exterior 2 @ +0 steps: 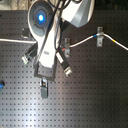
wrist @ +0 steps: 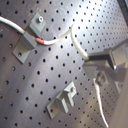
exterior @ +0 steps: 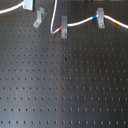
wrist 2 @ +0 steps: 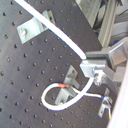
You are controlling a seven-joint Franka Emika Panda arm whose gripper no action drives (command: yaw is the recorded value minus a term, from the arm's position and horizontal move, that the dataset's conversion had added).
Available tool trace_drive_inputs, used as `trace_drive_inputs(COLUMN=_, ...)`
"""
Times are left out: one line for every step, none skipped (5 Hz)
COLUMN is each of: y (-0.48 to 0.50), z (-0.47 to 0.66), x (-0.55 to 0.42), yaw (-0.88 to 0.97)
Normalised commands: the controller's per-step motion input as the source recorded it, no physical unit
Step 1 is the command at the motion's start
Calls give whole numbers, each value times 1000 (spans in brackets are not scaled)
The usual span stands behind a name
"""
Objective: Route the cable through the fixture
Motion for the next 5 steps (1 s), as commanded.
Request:
trace_drive_inputs(y=-95, z=146, x=23, yaw=0)
trace_drive_inputs(y=-341, z=217, x=-331, yaw=311)
trace_drive_inputs(y=-285, z=177, x=-368, yaw=311)
trace_drive_inputs(y=44, z=238, x=-384, yaw=154)
trace_drive_inputs(y=300, z=595, x=-86, yaw=-97)
